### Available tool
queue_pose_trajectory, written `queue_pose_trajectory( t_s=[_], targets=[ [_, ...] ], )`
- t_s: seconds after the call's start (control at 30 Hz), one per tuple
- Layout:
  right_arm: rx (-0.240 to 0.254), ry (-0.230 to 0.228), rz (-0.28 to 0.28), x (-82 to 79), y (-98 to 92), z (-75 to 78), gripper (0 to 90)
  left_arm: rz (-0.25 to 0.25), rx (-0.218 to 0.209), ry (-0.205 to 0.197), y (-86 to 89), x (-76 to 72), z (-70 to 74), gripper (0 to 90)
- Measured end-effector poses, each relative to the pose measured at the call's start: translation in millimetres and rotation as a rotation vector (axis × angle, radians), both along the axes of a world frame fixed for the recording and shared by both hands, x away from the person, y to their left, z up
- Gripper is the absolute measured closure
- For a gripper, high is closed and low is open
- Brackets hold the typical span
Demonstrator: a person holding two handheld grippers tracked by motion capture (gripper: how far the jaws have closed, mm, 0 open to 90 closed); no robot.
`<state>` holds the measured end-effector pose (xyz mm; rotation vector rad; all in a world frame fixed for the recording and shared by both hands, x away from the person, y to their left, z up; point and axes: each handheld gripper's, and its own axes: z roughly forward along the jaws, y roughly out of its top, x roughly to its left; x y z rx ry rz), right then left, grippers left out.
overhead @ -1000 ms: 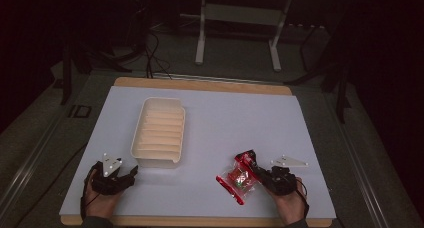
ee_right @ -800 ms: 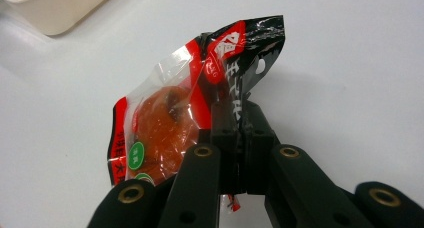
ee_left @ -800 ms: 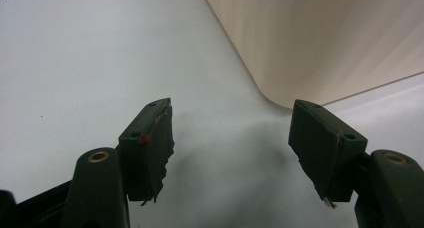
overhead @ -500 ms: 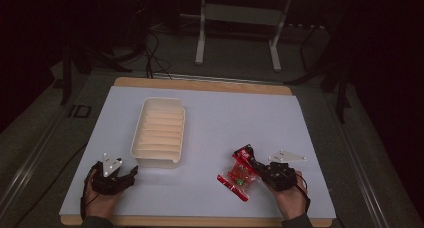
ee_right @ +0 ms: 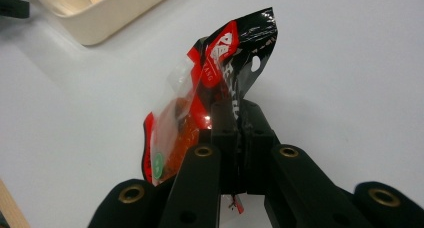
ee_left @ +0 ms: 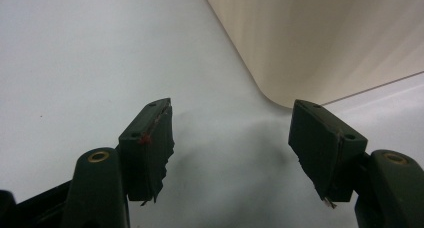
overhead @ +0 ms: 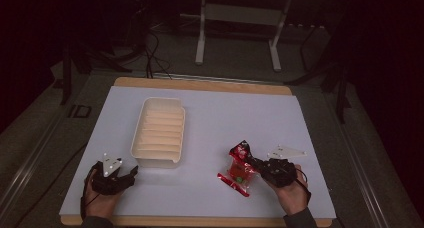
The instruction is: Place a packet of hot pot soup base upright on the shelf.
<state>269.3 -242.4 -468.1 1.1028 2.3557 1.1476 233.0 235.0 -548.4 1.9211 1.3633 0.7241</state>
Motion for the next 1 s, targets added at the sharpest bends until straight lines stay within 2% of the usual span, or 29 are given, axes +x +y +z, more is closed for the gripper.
queue_pose_trajectory(
  t_s=[0.6, 1.0],
  targets=[
    [-0.028, -0.042, 0.097, 8.3, 16.3, 13.1, 87.4, -0.002, 0.001, -0.002, -0.4, -0.1, 0.0, 34.3],
    [-0.065, -0.093, 0.165, 14.6, 30.2, 24.0, 87.6, -0.003, 0.003, -0.002, -0.4, -0.1, -0.1, 34.4]
  ],
)
